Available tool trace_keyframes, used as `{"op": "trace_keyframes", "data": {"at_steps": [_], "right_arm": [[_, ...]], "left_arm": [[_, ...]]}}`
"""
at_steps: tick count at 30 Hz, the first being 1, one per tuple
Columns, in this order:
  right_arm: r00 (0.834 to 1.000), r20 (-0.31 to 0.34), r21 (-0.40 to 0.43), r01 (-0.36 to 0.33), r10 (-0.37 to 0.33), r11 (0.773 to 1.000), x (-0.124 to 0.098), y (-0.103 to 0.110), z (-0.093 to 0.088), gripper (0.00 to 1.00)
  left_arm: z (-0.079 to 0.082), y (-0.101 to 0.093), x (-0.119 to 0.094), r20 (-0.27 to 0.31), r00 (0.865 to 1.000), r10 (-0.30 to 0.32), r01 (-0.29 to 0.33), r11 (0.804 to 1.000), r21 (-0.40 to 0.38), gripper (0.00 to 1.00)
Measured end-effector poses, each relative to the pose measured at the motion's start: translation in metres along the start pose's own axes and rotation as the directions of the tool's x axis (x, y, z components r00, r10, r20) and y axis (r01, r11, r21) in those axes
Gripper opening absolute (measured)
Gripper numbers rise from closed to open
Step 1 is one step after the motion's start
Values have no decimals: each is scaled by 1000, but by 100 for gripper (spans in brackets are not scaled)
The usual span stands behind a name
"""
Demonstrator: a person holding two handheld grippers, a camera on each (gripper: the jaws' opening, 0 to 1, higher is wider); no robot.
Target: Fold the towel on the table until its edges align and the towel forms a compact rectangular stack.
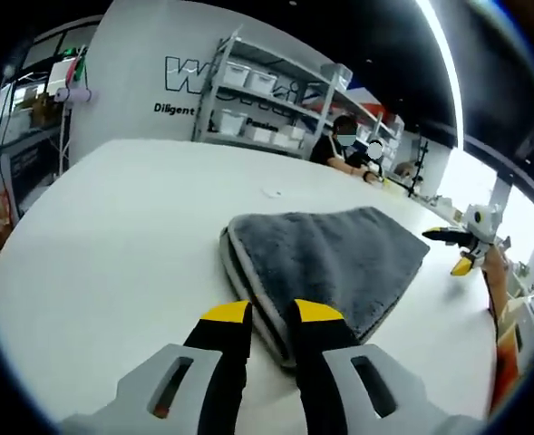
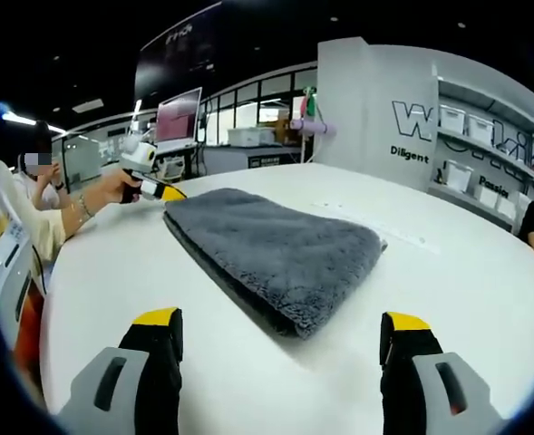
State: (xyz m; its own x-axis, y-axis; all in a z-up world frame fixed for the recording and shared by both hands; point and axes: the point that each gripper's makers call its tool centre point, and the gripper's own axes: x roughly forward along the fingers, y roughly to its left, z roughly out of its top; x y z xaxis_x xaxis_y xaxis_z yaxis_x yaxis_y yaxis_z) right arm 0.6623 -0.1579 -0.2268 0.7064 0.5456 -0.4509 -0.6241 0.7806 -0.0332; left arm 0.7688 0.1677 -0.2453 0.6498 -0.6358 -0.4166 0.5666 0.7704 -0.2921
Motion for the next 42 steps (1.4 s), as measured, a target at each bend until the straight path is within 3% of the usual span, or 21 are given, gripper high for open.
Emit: {"op": "trace_keyframes", "data": {"at_steps": [8,11,15,17,24,31,42], "right_arm": [[1000,-1,0,2,-2,1000,-1,0,0,91],[1000,-1,-2,0,0,1000,-1,1,0,91],[1000,-1,-4,0,0,1000,-1,2,0,91],[1000,0,-2,1,-1,1000,-1,2,0,91],[1000,-5,-2,-1,1,1000,-1,4,-1,92],[1000,-7,0,-2,2,1000,-1,3,0,92],[1000,-3,20,-3,3,1000,-2,-2,1,92]], "left_arm": [[-1,-5,-1,5,1000,-25,25,1000,7,4],[4,-4,-5,29,999,-13,13,1000,21,3],[15,1,-14,94,996,4,-2,1000,-14,3],[15,4,-16,100,995,9,-7,1000,-25,3],[-6,9,-8,13,1000,28,-28,999,-22,3],[-8,9,-6,-10,1000,29,-29,999,-18,3],[-12,-9,0,-28,1000,-7,7,1000,-8,3]]}}
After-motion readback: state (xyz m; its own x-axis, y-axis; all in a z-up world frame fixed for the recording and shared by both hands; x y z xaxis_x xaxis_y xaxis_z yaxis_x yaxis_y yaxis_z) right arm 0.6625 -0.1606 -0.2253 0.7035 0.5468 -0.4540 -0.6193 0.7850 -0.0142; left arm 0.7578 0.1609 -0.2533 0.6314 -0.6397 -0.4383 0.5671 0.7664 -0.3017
